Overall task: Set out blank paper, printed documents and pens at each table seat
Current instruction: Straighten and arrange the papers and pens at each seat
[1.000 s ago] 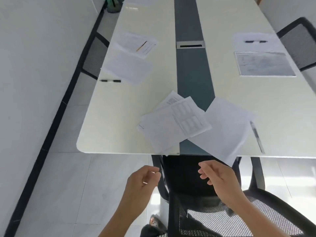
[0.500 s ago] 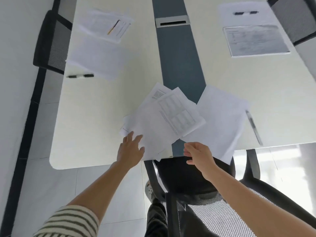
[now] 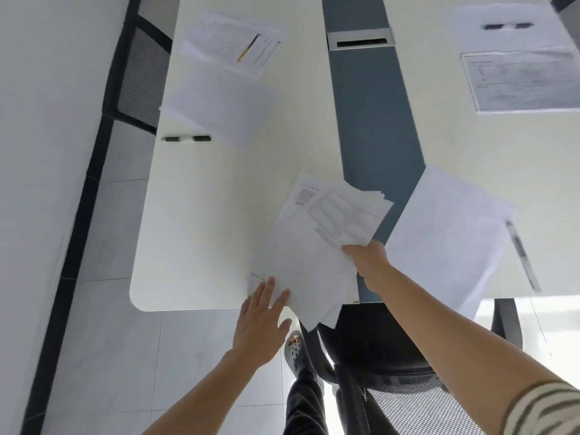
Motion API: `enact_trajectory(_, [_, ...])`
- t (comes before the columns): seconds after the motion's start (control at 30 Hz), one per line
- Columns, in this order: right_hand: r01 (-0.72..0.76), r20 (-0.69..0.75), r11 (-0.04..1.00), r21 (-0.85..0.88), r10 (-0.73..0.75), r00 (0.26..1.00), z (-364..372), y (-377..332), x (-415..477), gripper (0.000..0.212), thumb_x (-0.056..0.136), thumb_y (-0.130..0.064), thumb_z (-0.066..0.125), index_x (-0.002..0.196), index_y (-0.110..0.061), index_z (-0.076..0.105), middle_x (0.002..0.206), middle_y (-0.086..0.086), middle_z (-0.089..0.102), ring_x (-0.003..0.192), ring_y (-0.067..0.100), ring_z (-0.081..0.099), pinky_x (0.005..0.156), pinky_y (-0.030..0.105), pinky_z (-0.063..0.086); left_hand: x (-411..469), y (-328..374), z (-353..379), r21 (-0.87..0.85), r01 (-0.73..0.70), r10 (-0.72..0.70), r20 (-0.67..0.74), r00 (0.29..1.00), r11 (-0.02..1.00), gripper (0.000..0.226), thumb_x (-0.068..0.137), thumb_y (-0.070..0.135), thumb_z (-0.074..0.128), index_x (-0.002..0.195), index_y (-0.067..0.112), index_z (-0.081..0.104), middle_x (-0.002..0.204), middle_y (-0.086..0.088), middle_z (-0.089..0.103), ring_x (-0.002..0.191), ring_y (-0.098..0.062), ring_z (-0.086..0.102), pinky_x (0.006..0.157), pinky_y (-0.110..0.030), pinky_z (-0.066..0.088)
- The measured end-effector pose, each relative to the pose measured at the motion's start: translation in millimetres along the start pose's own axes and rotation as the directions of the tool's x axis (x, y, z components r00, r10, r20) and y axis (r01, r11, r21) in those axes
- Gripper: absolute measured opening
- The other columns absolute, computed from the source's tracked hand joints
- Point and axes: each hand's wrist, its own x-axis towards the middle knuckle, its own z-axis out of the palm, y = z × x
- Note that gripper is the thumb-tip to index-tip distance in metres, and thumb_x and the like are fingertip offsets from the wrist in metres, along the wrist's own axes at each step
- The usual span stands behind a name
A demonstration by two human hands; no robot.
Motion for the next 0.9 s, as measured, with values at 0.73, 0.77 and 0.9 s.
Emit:
enact_trajectory(0.73, [0.668,0.29,0.736,-0.113,-0.618,0.731,-37.8,-54.7,-68.0,0.045,0.078,-0.005,0.079,0.101,-0.038,0.059,0.109,0.005,0.068,0.109,0.027,0.063,0.095,0.049,0.053,46.9,21.9,-176.6,-0.919,-0.076,-0.173,-0.152,0.973,0.386,0.033,0.079,0.0,0.074,0.089,0.03,0.067,0.091,0.009,0.072,0.082,-0.002,0.067,0.077,-0.021,0.051])
enact_trajectory(0.77, [0.656,0.261,0.745,-0.121,-0.613,0.746,-36.4,-53.1,-65.5,0.042,0.079,-0.006,0.078,0.098,-0.038,0.058,0.107,0.006,0.068,0.107,0.027,0.063,0.094,0.048,0.054,47.0,24.2,-174.6,-0.914,-0.073,-0.193,-0.162,0.968,0.399,0.03,0.081,0.002,0.072,0.087,0.031,0.067,0.091,0.007,0.071,0.083,-0.005,0.066,0.078,-0.024,0.05])
enact_trajectory(0.9, [0.625,0.203,0.775,-0.095,-0.599,0.774,-33.1,-52.3,-56.6,0.032,0.081,-0.011,0.077,0.095,-0.035,0.061,0.105,0.007,0.07,0.099,0.023,0.064,0.087,0.04,0.055,46.5,29.5,-169.7,-0.914,-0.096,-0.218,-0.195,0.956,0.394,0.018,0.085,0.01,0.07,0.09,0.028,0.069,0.094,-0.002,0.073,0.088,-0.021,0.068,0.079,-0.035,0.055])
